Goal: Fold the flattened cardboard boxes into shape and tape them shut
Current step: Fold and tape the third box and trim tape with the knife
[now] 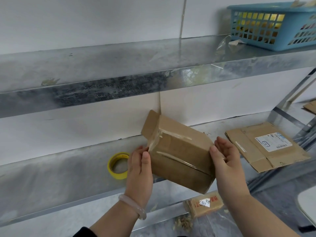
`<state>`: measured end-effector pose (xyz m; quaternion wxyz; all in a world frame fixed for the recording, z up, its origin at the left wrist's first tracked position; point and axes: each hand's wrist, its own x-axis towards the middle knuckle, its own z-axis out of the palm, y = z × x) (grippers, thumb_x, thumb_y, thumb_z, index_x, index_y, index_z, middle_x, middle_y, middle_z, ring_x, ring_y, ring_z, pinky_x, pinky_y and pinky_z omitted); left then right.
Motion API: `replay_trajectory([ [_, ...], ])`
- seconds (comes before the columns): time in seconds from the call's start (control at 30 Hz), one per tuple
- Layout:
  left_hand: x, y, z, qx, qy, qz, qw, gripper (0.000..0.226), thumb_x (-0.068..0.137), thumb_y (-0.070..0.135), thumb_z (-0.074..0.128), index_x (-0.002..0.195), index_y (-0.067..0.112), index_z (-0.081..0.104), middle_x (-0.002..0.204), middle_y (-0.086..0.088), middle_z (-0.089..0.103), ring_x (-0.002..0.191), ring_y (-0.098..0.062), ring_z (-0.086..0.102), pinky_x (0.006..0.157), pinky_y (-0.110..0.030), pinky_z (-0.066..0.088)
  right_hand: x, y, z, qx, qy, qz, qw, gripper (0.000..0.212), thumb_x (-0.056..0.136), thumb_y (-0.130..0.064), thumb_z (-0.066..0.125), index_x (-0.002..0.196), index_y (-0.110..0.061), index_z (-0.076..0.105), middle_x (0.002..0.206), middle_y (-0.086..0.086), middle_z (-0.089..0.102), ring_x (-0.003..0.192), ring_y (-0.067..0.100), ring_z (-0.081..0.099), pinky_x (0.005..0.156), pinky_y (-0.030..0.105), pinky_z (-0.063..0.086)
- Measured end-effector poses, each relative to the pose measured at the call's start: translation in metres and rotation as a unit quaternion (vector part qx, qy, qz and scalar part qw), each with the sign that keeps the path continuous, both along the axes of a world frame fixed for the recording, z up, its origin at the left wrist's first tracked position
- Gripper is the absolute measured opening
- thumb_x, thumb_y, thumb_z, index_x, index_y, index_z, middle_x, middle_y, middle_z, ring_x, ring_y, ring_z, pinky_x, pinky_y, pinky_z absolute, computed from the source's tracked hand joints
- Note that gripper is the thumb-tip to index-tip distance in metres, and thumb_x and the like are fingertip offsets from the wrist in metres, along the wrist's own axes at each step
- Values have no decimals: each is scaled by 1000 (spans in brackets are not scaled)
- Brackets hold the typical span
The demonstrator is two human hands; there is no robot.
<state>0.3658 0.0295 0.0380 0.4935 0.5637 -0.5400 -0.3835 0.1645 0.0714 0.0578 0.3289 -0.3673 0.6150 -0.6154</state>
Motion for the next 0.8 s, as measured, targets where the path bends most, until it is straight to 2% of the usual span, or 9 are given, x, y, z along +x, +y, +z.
replay_trajectory([
  [0.1,3,-1,8,6,-2,-17,1000,58,84,78,30,96,29,58,96,3,62,94,-14,57,77,-28,43,-3,-1,5,11,27,-4,1000,31,93,-37,59,122,-43,50,132,-18,53,119,-1,50,97,25,40],
  [0.2,2,-8,22,127,105,-43,985,56,84,70,36,112,27,59,104,3,66,92,-12,62,69,-23,46,-3,-2,5,-2,60,43,997,37,96,-25,59,129,-40,49,144,-25,43,125,-9,42,105,25,38],
  [0.3,3,-12,14,171,110,-57,977,33,89,54,53,113,33,60,105,13,69,100,-8,63,82,-27,50,1,-8,-1,4,145,135,980,51,97,-21,58,140,-42,38,152,-31,26,132,-14,30,104,16,32],
  [0.37,4,-15,-1,168,88,-49,981,39,86,50,61,121,33,58,107,14,70,104,-8,63,96,-36,49,3,-20,-8,46,175,156,971,63,99,-24,55,150,-42,22,158,-26,11,139,-7,21,107,19,27],
  [0.43,4,-17,-15,170,49,-40,983,46,85,48,64,125,27,57,106,12,69,103,-10,64,97,-38,49,5,-32,-17,109,175,172,963,75,99,-28,54,155,-35,6,161,-17,4,143,4,18,107,20,25],
  [0.53,-1,-17,-32,172,22,-18,985,57,85,40,68,136,25,48,114,11,65,107,-10,61,98,-35,48,7,-39,-36,179,132,197,955,80,99,-30,55,157,-29,0,158,-7,20,133,7,33,107,24,30],
  [0.63,-4,-17,-40,164,12,0,986,80,82,38,72,149,29,28,131,10,55,116,-9,55,104,-36,44,6,-42,-49,182,94,149,967,77,94,-32,63,156,-25,17,154,-6,35,127,6,42,111,30,37],
  [0.7,-5,-19,-43,165,16,9,986,79,74,38,79,142,29,39,123,11,62,107,-5,61,97,-34,50,8,-44,-53,188,91,120,970,74,88,-39,69,151,-26,31,141,-7,50,119,11,54,103,34,47],
  [0.8,-10,-21,-45,166,17,19,986,84,61,47,87,133,31,46,113,14,67,99,-2,64,92,-32,53,17,-46,-50,195,99,103,970,81,77,-45,79,144,-27,37,125,-11,54,106,10,57,89,27,49],
])
